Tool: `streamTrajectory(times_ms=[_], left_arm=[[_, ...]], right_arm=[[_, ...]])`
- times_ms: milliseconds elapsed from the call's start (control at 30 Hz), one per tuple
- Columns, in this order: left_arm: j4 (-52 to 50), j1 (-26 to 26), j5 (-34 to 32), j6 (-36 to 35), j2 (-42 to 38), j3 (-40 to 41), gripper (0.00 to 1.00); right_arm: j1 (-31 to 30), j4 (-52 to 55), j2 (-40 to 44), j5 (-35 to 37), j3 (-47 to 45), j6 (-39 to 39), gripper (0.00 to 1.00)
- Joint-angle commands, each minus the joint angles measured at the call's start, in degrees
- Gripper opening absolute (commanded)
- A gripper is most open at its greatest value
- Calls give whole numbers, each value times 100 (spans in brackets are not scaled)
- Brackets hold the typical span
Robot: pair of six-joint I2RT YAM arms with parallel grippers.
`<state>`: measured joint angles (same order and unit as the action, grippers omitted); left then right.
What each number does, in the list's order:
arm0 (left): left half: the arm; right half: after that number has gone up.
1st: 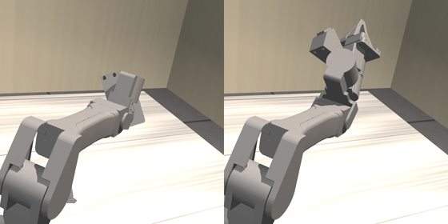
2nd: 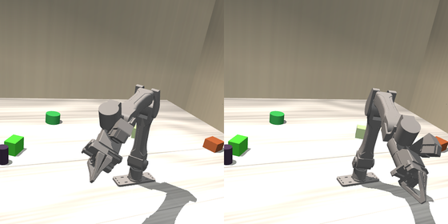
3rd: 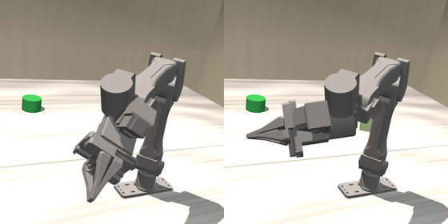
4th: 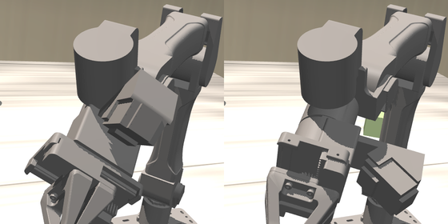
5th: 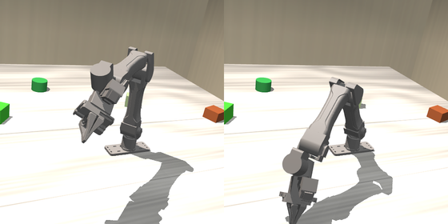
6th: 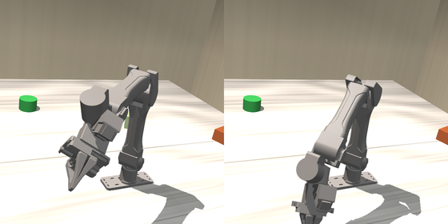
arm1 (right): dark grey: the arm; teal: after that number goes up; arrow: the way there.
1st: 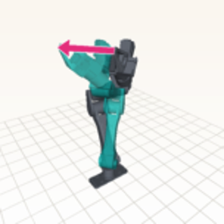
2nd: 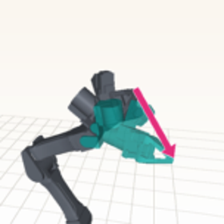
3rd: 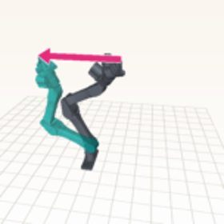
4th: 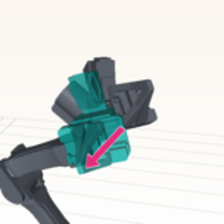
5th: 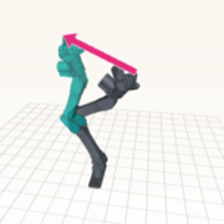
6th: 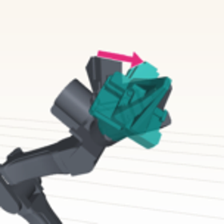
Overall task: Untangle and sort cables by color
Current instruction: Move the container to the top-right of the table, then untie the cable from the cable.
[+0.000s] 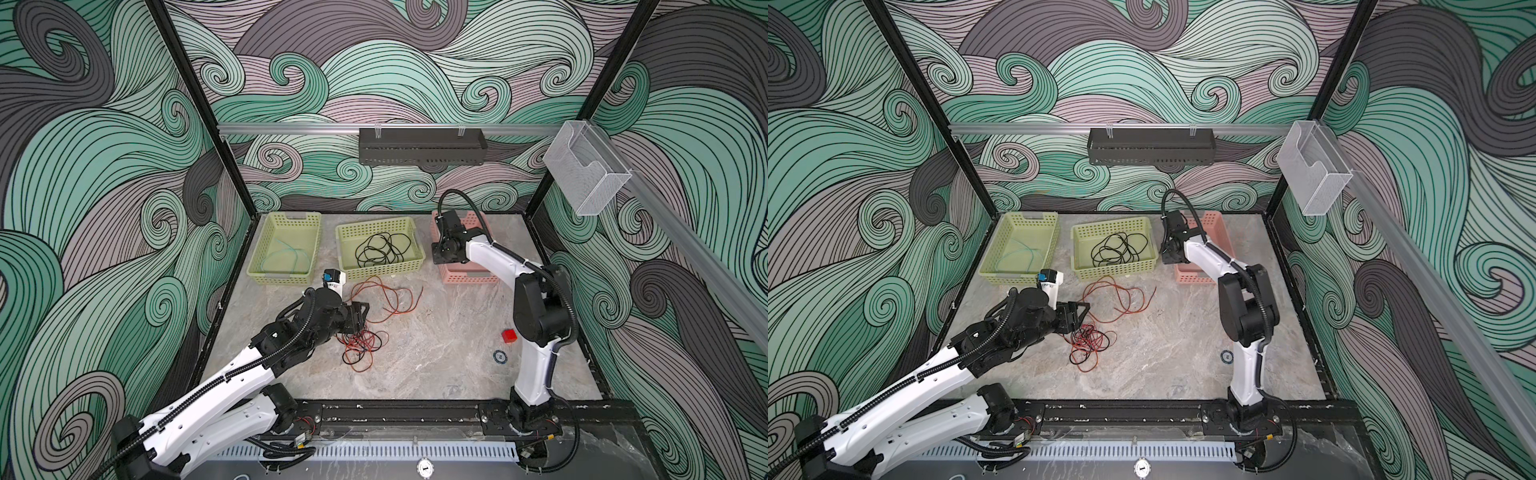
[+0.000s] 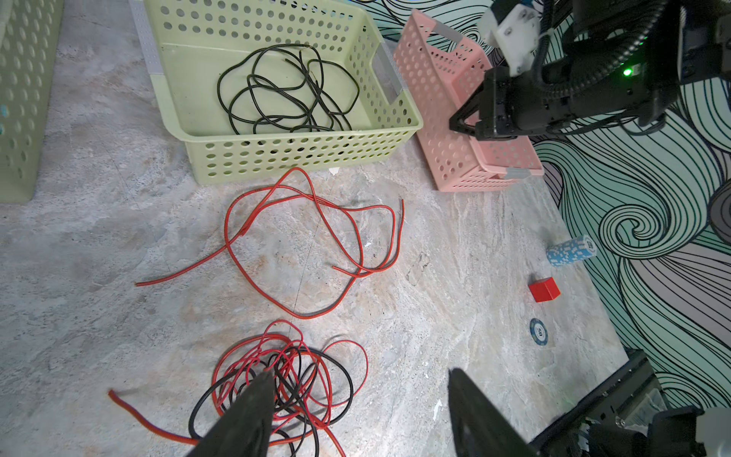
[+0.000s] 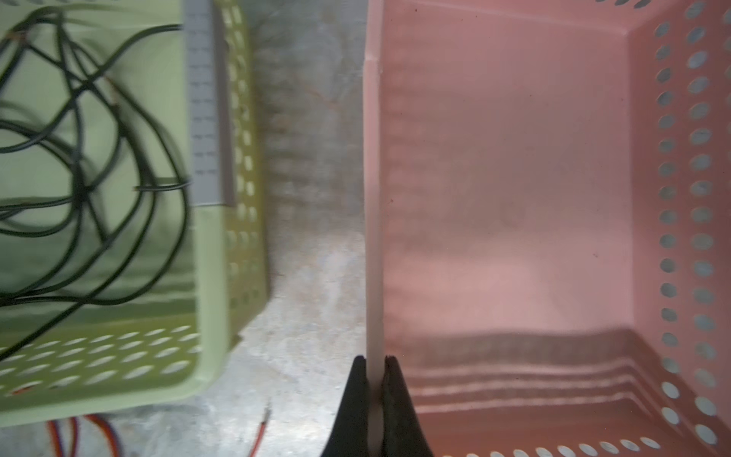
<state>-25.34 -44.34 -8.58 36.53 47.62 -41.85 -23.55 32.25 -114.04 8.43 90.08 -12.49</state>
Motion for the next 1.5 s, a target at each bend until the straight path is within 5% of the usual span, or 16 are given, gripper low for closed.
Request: streamTrajectory(times_ms=[0,100,400,633,767,933,1100,1233,1467], left_arm=[[-161,31,-98,-75,-92,-79,68],[-159,33,-136,-121,-122,-52,68],[148,32,-337,46,-81,243,68],[-33,45,-1334,542,266,682,68],[-125,42,-1153,882,312,907,68],[12,46,-1036,1134,188,1117,68],[-99,39,-1067,1041,143,982,68],[-204,46,-1102,979,113,897,68],[-42,53,-1150,948,-22,867,68]], right_arm=[[-152,78,87,-233,574,-384,43],[-250,443,297,-326,1001,-340,58],[-1196,-486,1735,-1401,-1120,490,45],[-1503,-682,1377,-938,-1765,522,58],[-1495,-356,995,-546,-1566,770,65],[-1404,-424,374,-997,-1406,1012,66],[-1403,-652,212,-1257,-1345,1126,40],[-1447,-694,675,-1168,-1502,1091,1],[-1652,-994,2418,-343,-1974,1044,0]])
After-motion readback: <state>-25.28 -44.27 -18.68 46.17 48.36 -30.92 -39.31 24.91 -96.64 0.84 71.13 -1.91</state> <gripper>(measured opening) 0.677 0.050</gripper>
